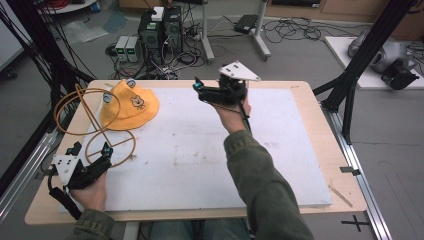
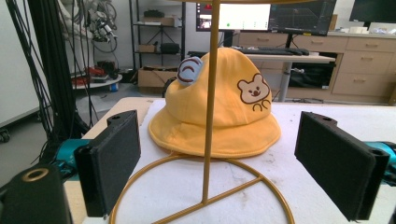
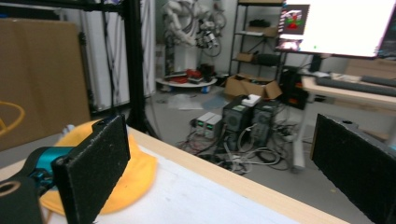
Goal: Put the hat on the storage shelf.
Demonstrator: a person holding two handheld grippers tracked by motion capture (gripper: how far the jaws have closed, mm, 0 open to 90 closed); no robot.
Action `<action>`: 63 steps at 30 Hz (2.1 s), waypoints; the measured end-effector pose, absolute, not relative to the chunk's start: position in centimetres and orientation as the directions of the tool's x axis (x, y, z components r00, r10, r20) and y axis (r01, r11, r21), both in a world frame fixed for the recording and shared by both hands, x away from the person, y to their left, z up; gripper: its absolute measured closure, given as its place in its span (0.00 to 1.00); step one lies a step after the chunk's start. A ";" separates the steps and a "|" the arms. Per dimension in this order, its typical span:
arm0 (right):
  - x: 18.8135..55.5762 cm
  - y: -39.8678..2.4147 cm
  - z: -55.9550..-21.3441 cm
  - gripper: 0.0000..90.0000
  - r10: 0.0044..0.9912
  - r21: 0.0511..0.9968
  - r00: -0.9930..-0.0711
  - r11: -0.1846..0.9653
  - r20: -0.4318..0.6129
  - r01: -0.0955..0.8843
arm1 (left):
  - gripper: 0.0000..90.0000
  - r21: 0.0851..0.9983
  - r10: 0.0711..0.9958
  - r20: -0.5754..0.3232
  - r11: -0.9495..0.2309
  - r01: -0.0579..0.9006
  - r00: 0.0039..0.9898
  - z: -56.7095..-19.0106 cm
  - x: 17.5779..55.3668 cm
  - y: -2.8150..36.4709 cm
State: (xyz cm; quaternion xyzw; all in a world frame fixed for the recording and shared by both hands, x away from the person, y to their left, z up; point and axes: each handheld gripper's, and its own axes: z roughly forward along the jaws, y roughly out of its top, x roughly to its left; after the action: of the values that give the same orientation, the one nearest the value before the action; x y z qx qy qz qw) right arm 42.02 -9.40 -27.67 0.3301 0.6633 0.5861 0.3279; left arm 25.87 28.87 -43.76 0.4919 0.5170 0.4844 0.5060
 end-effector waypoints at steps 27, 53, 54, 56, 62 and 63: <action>52.3 11.5 -40.8 0.05 0.691 0.968 -0.723 0.185 -0.008 0.166 | 0.16 0.997 0.997 -0.067 0.066 0.036 0.026 -44.2 26.2 28.8; 52.2 13.9 -42.6 0.51 0.643 0.955 -0.764 0.254 -0.049 0.153 | 0.16 0.994 0.994 -0.106 0.106 0.019 0.012 -44.1 25.9 29.2; 52.2 14.0 -42.6 0.63 0.639 0.953 -0.768 0.254 -0.039 0.163 | 0.16 0.994 0.994 -0.104 0.104 0.021 0.012 -44.1 25.9 29.3; 52.1 14.0 -42.7 0.70 0.640 0.952 -0.768 0.254 -0.033 0.170 | 0.16 0.994 0.994 -0.109 0.108 0.021 0.011 -44.1 25.9 29.4; 51.5 14.6 -42.4 0.98 0.645 0.948 -0.762 0.275 -0.056 0.163 | 0.16 0.993 0.993 -0.115 0.115 0.019 0.011 -44.1 25.9 29.5; 51.4 14.6 -42.3 0.98 0.648 0.947 -0.760 0.275 -0.055 0.165 | 0.16 0.993 0.993 -0.115 0.115 0.020 0.013 -44.1 25.9 29.5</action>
State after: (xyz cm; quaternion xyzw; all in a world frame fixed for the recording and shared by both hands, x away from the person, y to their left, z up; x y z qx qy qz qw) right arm 51.41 14.58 -42.30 0.2651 0.7666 0.5407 0.2231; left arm 25.89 29.51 -44.15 0.4788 0.5292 0.4619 0.5266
